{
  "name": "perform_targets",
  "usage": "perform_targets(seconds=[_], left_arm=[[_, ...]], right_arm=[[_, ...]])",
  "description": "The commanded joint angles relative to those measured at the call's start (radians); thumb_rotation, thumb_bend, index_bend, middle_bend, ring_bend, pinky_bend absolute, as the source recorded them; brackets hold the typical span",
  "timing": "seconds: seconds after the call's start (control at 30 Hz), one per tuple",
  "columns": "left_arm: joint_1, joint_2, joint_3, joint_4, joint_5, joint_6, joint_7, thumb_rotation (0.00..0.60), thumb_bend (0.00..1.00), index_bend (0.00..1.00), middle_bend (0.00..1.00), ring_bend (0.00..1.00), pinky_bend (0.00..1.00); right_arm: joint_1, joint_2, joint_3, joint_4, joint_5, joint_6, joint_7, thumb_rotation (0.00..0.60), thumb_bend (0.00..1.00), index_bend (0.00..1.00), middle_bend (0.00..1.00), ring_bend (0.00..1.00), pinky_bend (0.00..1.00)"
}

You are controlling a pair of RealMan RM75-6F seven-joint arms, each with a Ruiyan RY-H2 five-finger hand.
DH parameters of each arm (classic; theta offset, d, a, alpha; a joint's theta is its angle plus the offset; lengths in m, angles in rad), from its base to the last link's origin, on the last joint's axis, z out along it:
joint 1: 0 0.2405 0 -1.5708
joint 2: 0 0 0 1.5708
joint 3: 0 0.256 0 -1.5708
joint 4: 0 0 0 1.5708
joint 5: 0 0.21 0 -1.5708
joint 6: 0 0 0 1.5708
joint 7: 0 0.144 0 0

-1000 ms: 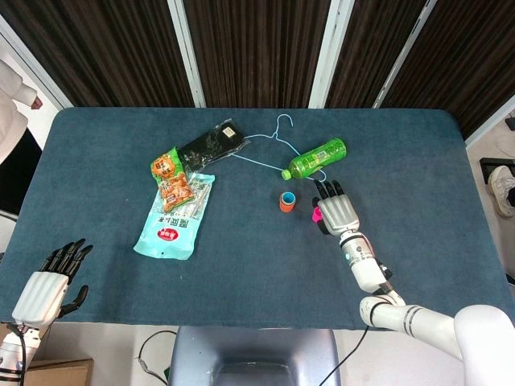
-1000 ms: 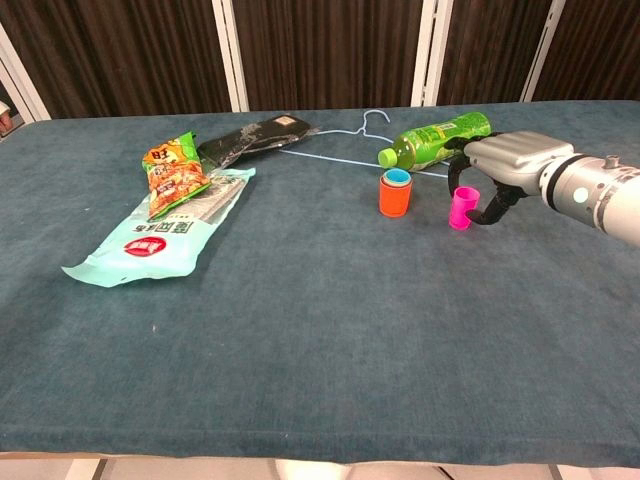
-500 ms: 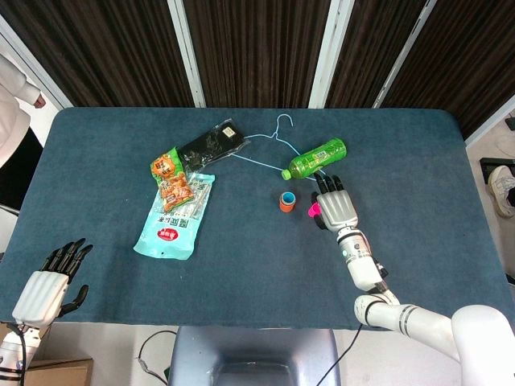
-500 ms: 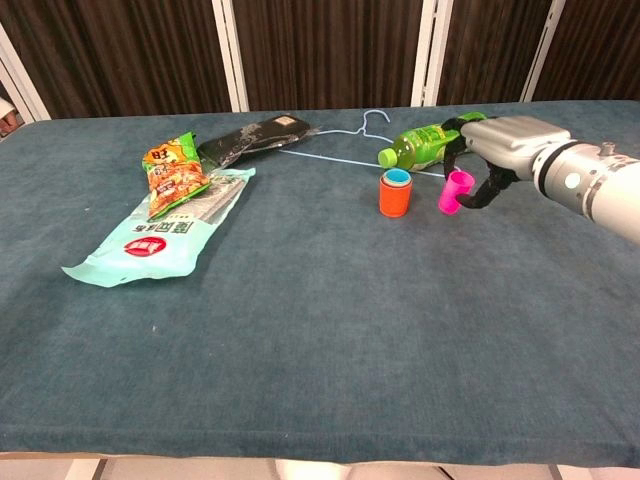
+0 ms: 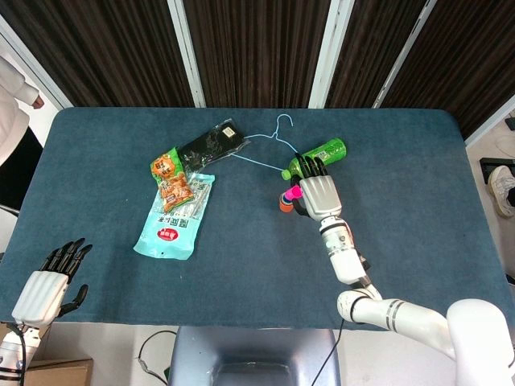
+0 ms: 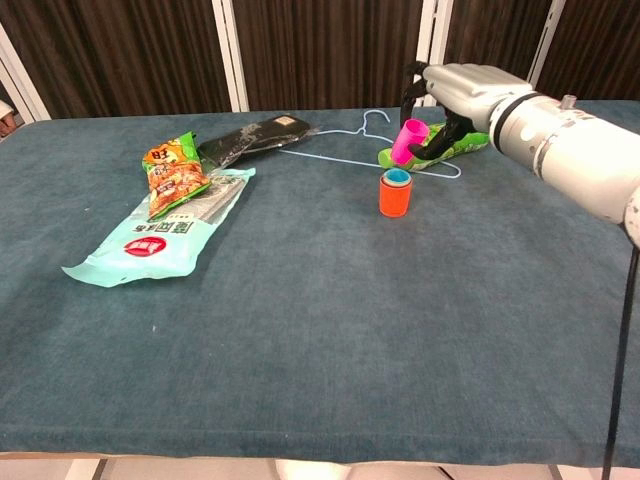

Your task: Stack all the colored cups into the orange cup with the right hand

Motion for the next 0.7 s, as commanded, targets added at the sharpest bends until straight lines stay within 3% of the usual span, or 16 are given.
perform_targets(seconds=[0.03,0.37,0.5,0.57,0.63,0.7], left_arm=[[0.001,0.002,0.0,0.001,-0.001,0.001,-0.004,0.6,0.45,0.0,0.0,0.0,0.13],[0.003,0.008,-0.003,0.007,-0.001,0.009,-0.021,0.6,0.45,0.0,0.0,0.0,0.13],[0.003,0.009,-0.001,0.005,0.0,0.007,-0.023,0.6,0.45,0.0,0.0,0.0,0.13],[0.003,0.009,-0.001,0.004,0.003,0.009,-0.021,0.6,0.45,0.0,0.0,0.0,0.13],[0.003,0.007,-0.002,0.006,0.002,0.009,-0.019,0.6,0.45,0.0,0.0,0.0,0.13],[0.004,0.006,-0.001,0.006,0.003,0.011,-0.017,0.6,0.45,0.0,0.0,0.0,0.13]], right_arm=[[0.029,-0.048,0.005,0.057,0.033,-0.017,-0.031,0.6,0.5,0.62,0.01,0.0,0.0],[0.059,-0.113,0.01,0.157,0.07,-0.04,-0.054,0.6,0.5,0.62,0.01,0.0,0.0],[0.057,-0.116,0.004,0.168,0.081,-0.051,-0.065,0.6,0.5,0.58,0.01,0.0,0.0],[0.056,-0.113,-0.002,0.167,0.101,-0.07,-0.085,0.6,0.5,0.47,0.01,0.0,0.0],[0.054,-0.105,-0.005,0.157,0.117,-0.081,-0.1,0.6,0.5,0.21,0.0,0.0,0.0],[0.048,-0.087,-0.007,0.132,0.119,-0.079,-0.102,0.6,0.5,0.03,0.0,0.0,0.0]])
